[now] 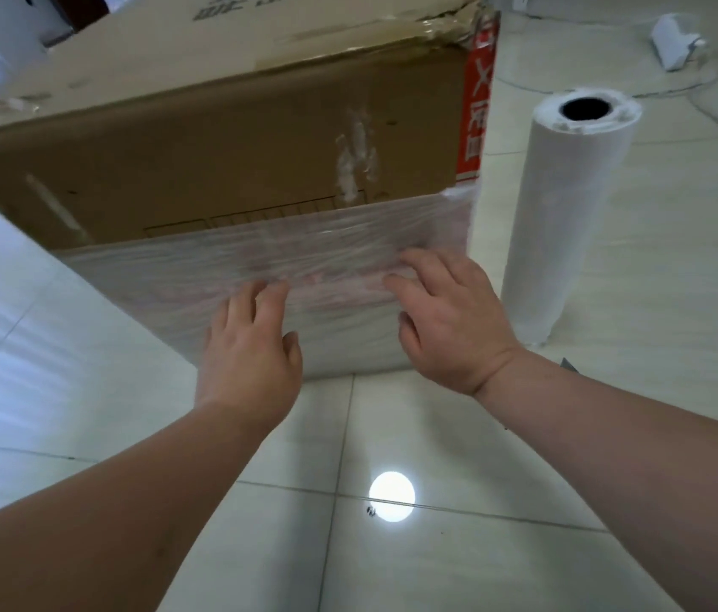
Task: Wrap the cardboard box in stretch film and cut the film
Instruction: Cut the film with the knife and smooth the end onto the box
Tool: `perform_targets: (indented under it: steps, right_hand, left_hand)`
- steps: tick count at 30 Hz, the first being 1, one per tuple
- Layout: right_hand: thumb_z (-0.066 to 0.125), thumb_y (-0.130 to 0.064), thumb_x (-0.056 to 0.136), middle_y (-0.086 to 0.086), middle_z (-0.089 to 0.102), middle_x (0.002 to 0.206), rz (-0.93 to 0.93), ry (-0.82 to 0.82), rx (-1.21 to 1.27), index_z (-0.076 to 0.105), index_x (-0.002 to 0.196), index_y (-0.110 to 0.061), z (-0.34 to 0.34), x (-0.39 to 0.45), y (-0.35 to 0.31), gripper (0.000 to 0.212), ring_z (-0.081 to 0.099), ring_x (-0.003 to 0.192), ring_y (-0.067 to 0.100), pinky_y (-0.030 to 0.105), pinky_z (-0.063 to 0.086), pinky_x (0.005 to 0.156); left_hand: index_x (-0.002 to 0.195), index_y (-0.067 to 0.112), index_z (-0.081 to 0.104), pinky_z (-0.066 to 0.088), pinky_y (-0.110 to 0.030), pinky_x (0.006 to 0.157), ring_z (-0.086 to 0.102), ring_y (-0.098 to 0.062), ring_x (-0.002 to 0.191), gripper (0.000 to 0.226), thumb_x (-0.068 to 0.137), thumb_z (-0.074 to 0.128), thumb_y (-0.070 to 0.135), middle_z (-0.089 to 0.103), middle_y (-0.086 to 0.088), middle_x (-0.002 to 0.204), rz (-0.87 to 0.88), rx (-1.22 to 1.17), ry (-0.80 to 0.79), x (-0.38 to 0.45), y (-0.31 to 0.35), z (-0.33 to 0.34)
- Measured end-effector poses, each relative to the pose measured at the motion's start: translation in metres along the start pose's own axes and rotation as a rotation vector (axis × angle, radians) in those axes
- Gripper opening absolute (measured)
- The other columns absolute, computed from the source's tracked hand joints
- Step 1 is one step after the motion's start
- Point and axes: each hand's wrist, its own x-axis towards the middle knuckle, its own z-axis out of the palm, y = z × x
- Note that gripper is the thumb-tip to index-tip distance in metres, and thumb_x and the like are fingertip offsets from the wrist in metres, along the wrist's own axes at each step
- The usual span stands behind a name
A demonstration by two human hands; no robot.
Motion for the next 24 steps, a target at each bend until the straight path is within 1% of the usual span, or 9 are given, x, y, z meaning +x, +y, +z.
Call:
perform_targets:
  steps: [4,7,9,11,13,16,19,21,24]
  right_hand:
    - [0.058,-0.021,0.073,0.010,0.050,0.144,-0.095,-0.034,-0.148,0.060,0.130,-0.012,-0.002,0.000,0.002,0.058,0.042,0.130,0.033,0.052,0.031,0.110]
    - [0.059,-0.020,0.072,0.012,0.048,0.143,-0.038,0.027,-0.147,0.058,0.134,-0.014,-0.011,-0.004,-0.001,0.062,0.039,0.127,0.034,0.050,0.028,0.107]
    - [0.060,-0.020,0.070,0.012,0.052,0.139,-0.108,0.036,-0.160,0.061,0.130,-0.015,-0.015,-0.005,-0.005,0.060,0.043,0.122,0.034,0.046,0.029,0.102]
    - [0.058,-0.023,0.073,0.009,0.051,0.143,-0.210,-0.034,-0.215,0.060,0.130,-0.015,-0.015,-0.002,-0.008,0.057,0.046,0.128,0.034,0.047,0.029,0.106]
    - [0.053,-0.026,0.080,0.007,0.043,0.151,-0.243,-0.133,-0.278,0.054,0.137,-0.015,-0.013,0.004,-0.009,0.058,0.038,0.139,0.032,0.050,0.022,0.113]
    - [0.049,-0.028,0.084,0.002,0.033,0.157,-0.184,-0.150,-0.337,0.046,0.144,-0.016,-0.019,0.007,-0.002,0.061,0.026,0.146,0.027,0.051,0.010,0.117]
    - [0.058,-0.022,0.077,0.007,0.038,0.154,-0.048,-0.026,-0.276,0.053,0.138,-0.017,-0.029,0.003,0.001,0.062,0.029,0.143,0.028,0.050,0.015,0.115]
    - [0.059,-0.021,0.074,0.010,0.042,0.151,-0.121,-0.040,-0.251,0.054,0.136,-0.017,-0.026,-0.003,-0.007,0.062,0.033,0.140,0.030,0.049,0.020,0.113]
    - [0.053,-0.026,0.079,0.006,0.039,0.153,-0.270,-0.160,-0.278,0.052,0.139,-0.018,-0.013,-0.004,-0.017,0.061,0.035,0.141,0.031,0.051,0.021,0.113]
  left_hand:
    - [0.152,0.028,0.012,0.025,-0.044,0.117,0.018,-0.027,0.141,0.065,0.096,0.045,0.027,0.015,0.002,0.155,0.024,0.042,-0.016,0.004,-0.011,-0.003]
    - [0.153,0.030,0.008,0.024,-0.044,0.117,0.019,-0.028,0.139,0.069,0.096,0.046,0.028,0.012,0.003,0.154,0.030,0.015,0.035,0.007,-0.017,-0.012]
    - [0.153,0.029,0.008,0.021,-0.044,0.118,0.019,-0.029,0.140,0.070,0.095,0.047,0.028,0.011,0.001,0.155,0.034,0.007,0.066,0.006,-0.022,-0.018]
    - [0.154,0.027,0.009,0.016,-0.045,0.119,0.019,-0.030,0.142,0.069,0.096,0.045,0.029,0.011,-0.003,0.158,0.189,0.139,0.046,0.004,-0.027,-0.020]
    - [0.154,0.027,0.001,0.003,-0.044,0.121,0.006,-0.026,0.148,0.068,0.097,0.037,0.035,0.002,-0.003,0.162,0.373,0.343,-0.025,0.006,-0.033,-0.019]
    - [0.144,0.025,-0.022,-0.011,-0.047,0.119,-0.019,-0.018,0.147,0.067,0.098,0.024,0.040,-0.024,0.004,0.158,0.459,0.552,-0.058,0.017,-0.048,-0.024]
    - [0.151,0.021,-0.006,-0.005,-0.049,0.120,-0.009,-0.020,0.149,0.070,0.096,0.034,0.036,-0.011,0.002,0.162,0.392,0.548,0.002,0.018,-0.062,-0.038]
    - [0.154,0.018,0.012,0.002,-0.052,0.120,0.003,-0.024,0.149,0.070,0.093,0.042,0.033,0.004,-0.002,0.162,0.410,0.525,0.032,0.013,-0.064,-0.039]
    - [0.152,0.021,-0.002,-0.004,-0.052,0.119,-0.008,-0.023,0.149,0.067,0.096,0.031,0.037,-0.011,0.000,0.160,0.560,0.622,-0.070,0.011,-0.060,-0.029]
